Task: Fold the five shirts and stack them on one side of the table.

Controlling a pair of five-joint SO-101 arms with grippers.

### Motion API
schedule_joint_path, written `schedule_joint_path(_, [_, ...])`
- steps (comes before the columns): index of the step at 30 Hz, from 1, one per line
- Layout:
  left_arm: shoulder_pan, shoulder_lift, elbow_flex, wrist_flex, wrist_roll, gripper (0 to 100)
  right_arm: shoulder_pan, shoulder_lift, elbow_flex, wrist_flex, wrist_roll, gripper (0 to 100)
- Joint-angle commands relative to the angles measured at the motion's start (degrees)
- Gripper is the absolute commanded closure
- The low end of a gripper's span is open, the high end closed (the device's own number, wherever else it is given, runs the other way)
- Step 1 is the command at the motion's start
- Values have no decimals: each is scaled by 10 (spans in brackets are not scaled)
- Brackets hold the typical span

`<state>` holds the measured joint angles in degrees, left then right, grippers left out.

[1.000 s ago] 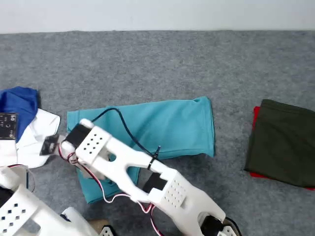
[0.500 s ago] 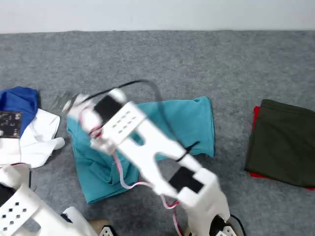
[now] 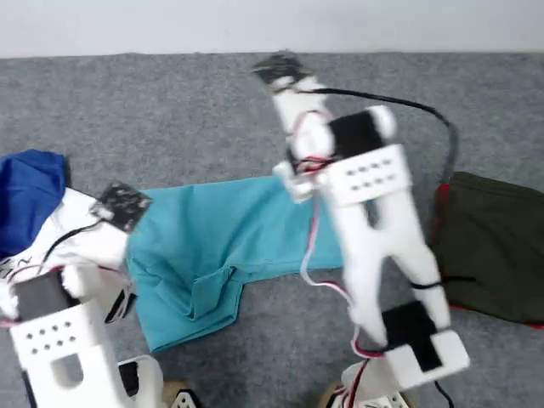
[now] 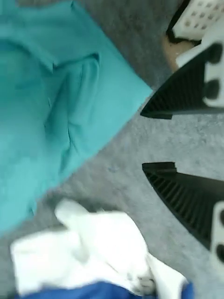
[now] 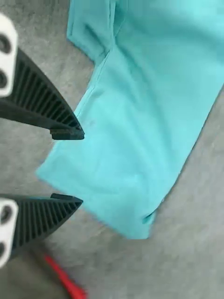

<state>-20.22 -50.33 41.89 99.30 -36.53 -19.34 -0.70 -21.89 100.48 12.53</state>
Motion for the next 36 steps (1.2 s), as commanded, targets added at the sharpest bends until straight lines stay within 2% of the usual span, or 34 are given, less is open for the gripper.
schedule_joint_path(1, [45,84,-24,-12,4,835,54,-63,36,23,-7,800])
schedule_joint_path(6, [73,209,-52,-51,4,834,105,-100,92,22,-8,800])
schedule_joint_path(15, [89,329,-51,-135,20,833,161,-170,146,22,-4,800])
schedule_joint_path(25, [102,437,-51,-205,20,836,164,-226,195,22,-3,800])
schedule_joint_path(33, [103,491,-51,-217,20,838,164,-238,198,22,-3,800])
schedule_joint_path(36, [103,504,-51,-224,20,867,164,-234,198,22,-3,800])
